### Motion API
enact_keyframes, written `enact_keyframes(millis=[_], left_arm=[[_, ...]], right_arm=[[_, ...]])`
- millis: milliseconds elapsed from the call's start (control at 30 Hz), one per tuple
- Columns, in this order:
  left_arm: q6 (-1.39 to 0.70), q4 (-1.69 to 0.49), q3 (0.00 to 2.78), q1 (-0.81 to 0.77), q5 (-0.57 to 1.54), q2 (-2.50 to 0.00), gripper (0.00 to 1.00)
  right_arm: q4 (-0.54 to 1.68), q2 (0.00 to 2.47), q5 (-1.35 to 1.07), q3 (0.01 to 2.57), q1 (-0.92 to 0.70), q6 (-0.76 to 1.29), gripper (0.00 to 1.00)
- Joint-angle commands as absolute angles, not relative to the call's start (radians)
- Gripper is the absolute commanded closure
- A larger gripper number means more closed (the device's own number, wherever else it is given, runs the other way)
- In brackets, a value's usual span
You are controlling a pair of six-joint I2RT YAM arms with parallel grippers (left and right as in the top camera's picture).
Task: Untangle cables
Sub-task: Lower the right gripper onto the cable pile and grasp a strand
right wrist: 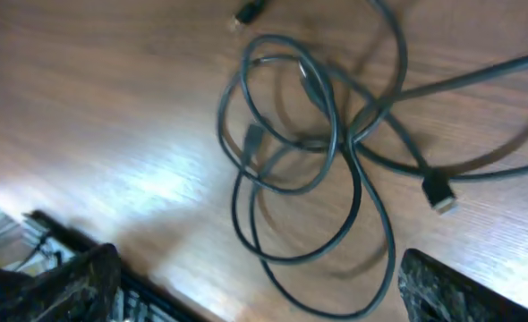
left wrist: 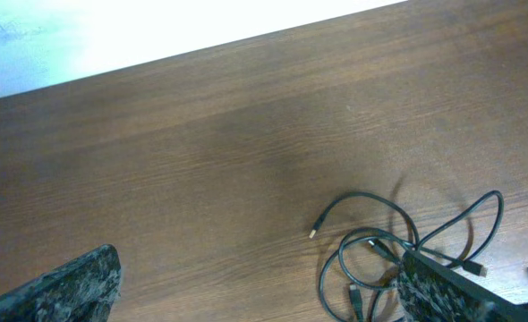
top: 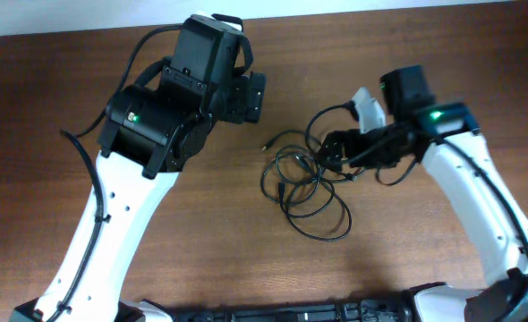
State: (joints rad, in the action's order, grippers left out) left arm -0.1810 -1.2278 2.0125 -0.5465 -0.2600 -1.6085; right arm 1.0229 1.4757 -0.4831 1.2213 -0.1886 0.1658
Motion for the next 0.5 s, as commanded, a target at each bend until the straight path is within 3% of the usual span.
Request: enact_keyframes(millis=[0, 133, 467], left_arm=[[-0.193, -1.229, 2.03, -0.542, -0.27, -1.608, 0.01], [-0.193, -1.229, 2.03, -0.542, -0.27, -1.608, 0.01], [-0.193, -1.229, 2.03, -0.542, -0.27, -1.608, 0.01]], right_arm=[[0.947, 1.482, -0.433, 1.11, -0.242, 0.346, 0.01], [0.834, 1.482, -0.453, 0.982, -0.263, 0.463, 0.01], [0.711, 1.482, -0.468, 0.806, -0.263, 0.52, 0.01]])
